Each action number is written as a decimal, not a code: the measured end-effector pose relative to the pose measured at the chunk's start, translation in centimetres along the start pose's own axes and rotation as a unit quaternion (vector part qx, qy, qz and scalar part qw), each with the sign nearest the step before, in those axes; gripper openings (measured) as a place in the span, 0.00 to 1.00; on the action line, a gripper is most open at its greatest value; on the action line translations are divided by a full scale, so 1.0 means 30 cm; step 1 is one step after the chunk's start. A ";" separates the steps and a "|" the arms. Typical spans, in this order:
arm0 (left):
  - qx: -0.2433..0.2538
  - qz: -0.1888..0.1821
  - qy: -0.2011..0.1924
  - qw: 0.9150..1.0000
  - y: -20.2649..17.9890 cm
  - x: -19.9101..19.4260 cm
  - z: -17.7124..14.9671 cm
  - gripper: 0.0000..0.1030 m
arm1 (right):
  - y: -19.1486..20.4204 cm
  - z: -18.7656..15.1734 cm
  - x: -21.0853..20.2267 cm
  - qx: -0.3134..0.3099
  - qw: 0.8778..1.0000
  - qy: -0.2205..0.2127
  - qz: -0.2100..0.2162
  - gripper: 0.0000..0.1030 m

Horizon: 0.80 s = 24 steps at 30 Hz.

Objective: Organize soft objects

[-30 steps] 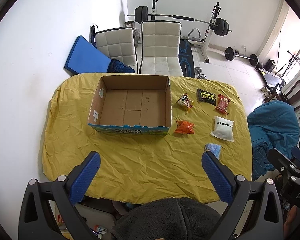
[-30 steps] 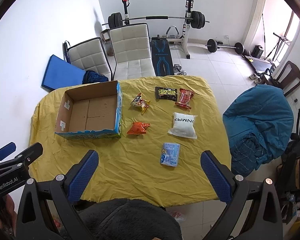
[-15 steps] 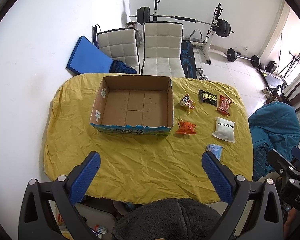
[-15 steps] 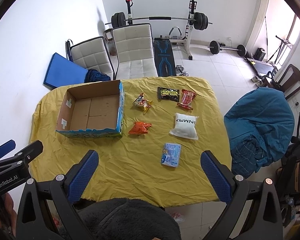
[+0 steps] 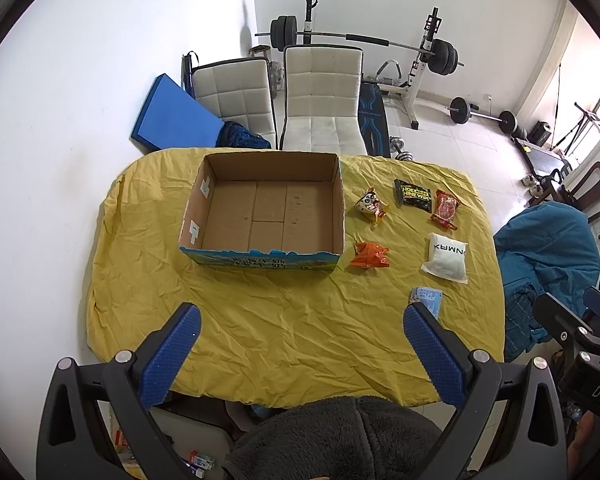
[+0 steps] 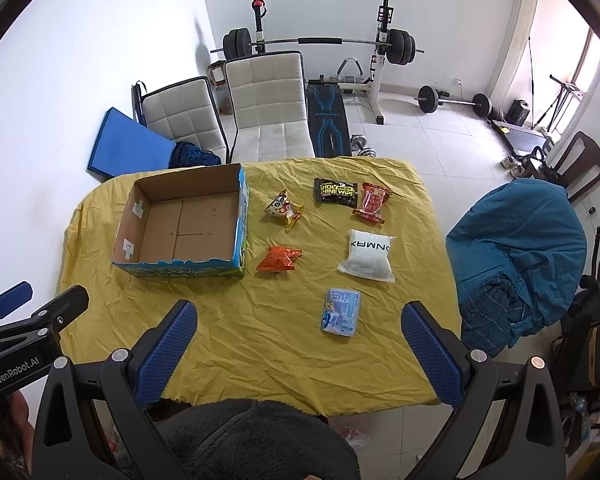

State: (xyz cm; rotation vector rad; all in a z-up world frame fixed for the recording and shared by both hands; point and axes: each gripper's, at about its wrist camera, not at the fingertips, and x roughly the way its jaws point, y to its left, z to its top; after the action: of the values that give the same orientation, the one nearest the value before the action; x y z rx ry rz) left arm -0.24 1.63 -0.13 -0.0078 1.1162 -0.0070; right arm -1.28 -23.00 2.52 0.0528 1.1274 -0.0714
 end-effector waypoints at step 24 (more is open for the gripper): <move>0.061 0.005 0.076 0.995 -0.254 0.560 0.084 1.00 | -0.403 -0.065 0.879 0.103 0.980 0.167 -0.034 1.00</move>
State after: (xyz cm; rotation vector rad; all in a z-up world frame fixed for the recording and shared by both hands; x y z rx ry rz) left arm 9.39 -6.13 -14.03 0.1097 1.2671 -0.0676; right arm 7.20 -35.69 -22.22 0.2172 1.4550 -0.2484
